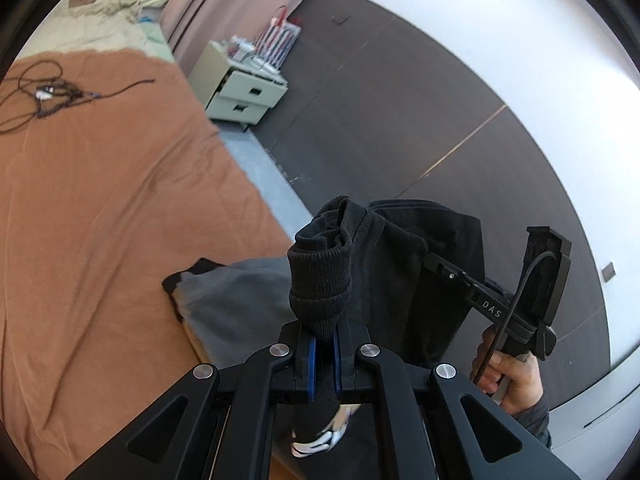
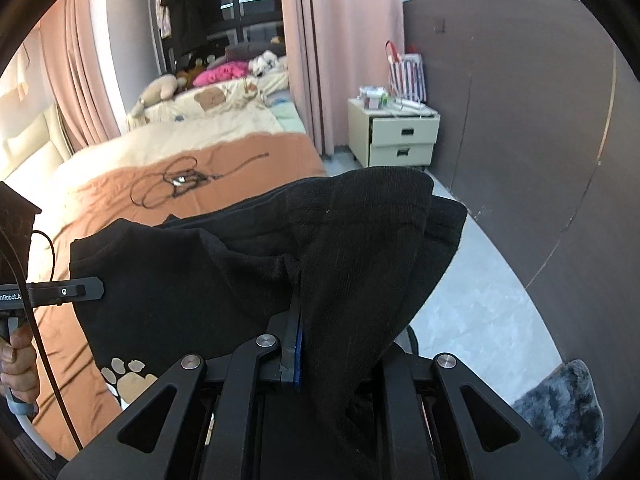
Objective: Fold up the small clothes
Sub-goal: 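Lower the held shirt onto the bed with both grippers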
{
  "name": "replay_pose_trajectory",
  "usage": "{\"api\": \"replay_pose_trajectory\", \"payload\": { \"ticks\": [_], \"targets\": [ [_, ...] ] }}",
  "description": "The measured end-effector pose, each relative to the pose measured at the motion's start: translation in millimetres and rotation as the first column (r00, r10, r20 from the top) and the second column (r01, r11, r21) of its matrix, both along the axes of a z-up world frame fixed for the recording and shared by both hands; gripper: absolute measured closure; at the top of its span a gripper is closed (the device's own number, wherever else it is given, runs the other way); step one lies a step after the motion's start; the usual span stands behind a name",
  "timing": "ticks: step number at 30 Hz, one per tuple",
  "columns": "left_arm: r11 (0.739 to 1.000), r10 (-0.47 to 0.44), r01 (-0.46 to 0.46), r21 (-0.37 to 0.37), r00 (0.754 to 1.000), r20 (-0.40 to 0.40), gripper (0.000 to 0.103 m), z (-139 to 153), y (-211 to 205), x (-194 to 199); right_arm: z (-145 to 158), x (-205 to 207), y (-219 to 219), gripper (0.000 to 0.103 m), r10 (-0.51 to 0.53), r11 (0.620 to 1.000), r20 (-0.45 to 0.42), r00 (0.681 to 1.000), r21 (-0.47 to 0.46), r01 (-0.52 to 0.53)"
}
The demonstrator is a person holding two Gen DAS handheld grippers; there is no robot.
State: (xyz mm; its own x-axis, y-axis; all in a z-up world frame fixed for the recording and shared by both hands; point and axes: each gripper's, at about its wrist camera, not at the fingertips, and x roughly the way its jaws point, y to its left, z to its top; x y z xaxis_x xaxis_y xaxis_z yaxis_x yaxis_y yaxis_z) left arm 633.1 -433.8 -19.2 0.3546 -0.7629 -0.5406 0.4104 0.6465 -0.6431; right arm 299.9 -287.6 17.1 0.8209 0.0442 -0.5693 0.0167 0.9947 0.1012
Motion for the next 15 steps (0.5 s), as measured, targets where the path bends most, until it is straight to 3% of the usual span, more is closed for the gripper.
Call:
{"api": "replay_pose_trajectory", "payload": {
  "ticks": [8, 12, 14, 15],
  "targets": [
    [1.0, 0.003, -0.002, 0.015, 0.998, -0.065, 0.097, -53, 3, 38, -17, 53, -21, 0.095, 0.007, 1.0, -0.101, 0.995, 0.004, -0.007],
    [0.998, 0.003, 0.003, 0.066, 0.995, -0.104, 0.097, -81, -1, 53, -32, 83, -28, 0.093, -0.008, 1.0, -0.194, 0.981, 0.0, 0.008],
    [0.989, 0.009, 0.009, 0.146, 0.992, -0.125, 0.092, -96, -7, 58, -43, 97, -31, 0.067, -0.105, 0.992, -0.255, 0.961, -0.093, 0.084],
    [0.985, 0.015, 0.007, 0.173, 0.992, -0.128, 0.088, -100, -6, 60, -43, 101, -32, 0.06, -0.141, 0.985, -0.261, 0.955, -0.132, 0.11]
  ]
}}
